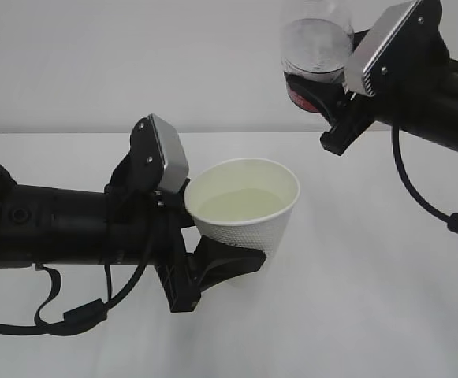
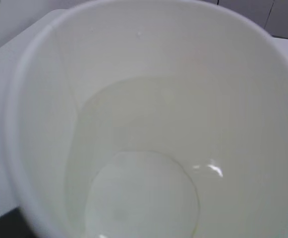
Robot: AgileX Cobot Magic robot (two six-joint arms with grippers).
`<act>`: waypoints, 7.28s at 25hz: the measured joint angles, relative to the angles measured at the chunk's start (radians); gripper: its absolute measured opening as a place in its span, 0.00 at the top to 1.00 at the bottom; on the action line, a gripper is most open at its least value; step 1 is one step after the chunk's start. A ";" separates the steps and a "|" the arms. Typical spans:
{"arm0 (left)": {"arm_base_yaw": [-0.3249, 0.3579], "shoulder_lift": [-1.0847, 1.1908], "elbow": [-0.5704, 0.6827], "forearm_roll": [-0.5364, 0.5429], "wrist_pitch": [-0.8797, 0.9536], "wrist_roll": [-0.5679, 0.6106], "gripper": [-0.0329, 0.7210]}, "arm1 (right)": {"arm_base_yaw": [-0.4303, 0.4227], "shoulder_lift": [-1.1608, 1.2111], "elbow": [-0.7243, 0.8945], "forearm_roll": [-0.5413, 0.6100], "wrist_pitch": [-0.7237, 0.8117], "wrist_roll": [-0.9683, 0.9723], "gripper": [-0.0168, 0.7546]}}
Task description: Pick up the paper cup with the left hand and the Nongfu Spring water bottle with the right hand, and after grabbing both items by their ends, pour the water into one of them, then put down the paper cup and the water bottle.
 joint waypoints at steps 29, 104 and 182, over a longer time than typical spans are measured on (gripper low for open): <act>0.000 0.000 0.000 0.000 0.002 0.000 0.30 | 0.000 0.000 0.000 0.170 0.119 0.214 0.42; 0.000 0.000 0.000 -0.179 0.036 0.071 0.30 | 0.000 -0.004 0.305 0.819 0.069 -0.025 0.42; 0.574 0.001 0.000 -0.803 0.104 0.351 0.30 | 0.000 -0.004 0.305 0.819 0.067 -0.023 0.42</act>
